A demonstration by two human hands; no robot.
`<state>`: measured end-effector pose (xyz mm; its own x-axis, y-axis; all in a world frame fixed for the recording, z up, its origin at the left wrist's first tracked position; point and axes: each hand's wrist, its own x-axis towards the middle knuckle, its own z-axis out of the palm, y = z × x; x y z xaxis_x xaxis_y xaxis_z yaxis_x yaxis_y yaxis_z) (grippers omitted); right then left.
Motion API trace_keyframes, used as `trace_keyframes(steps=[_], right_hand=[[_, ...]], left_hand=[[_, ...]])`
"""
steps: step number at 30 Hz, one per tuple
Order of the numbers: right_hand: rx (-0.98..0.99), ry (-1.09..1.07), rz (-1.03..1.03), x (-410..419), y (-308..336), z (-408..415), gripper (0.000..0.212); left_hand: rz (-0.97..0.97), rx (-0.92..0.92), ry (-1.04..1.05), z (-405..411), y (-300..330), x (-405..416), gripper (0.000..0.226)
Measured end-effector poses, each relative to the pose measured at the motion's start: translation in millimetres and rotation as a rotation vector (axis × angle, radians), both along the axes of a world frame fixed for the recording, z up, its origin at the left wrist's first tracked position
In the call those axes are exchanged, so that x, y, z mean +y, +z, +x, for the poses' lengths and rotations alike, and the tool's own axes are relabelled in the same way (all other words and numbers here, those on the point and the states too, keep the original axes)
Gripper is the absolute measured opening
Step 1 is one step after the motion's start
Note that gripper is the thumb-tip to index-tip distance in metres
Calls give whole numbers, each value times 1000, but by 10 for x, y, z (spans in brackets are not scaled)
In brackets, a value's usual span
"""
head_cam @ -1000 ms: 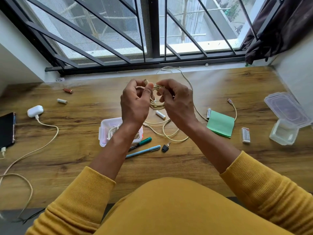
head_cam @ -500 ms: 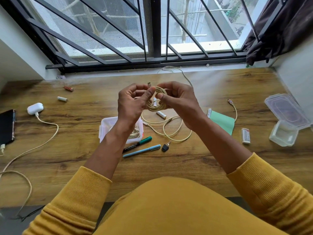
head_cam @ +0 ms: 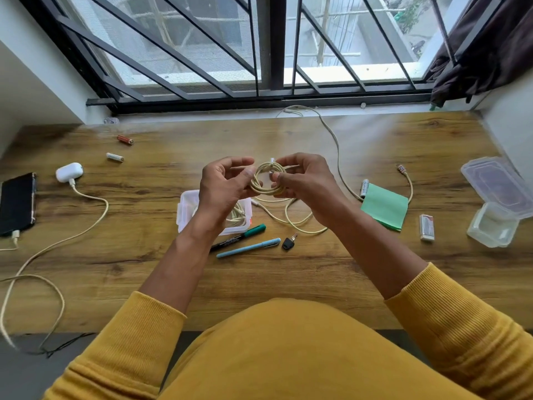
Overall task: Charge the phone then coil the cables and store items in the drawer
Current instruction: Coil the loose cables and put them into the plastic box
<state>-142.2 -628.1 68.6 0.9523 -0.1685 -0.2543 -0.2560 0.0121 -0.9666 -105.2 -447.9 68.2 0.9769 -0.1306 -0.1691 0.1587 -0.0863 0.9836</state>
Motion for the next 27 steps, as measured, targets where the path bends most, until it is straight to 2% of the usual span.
trace_keyframes(steps=[10,16,27], right_hand=[[39,65,-158,503,3,116,17],[19,100,-282,824,-33,242,18],[-37,192,-567,1187,-267,402,16]], left_hand=[[31,96,70,-7,-123,558,18],[81,70,112,39,-188,903,16],[468,-69,138,68,-342,1258,13]])
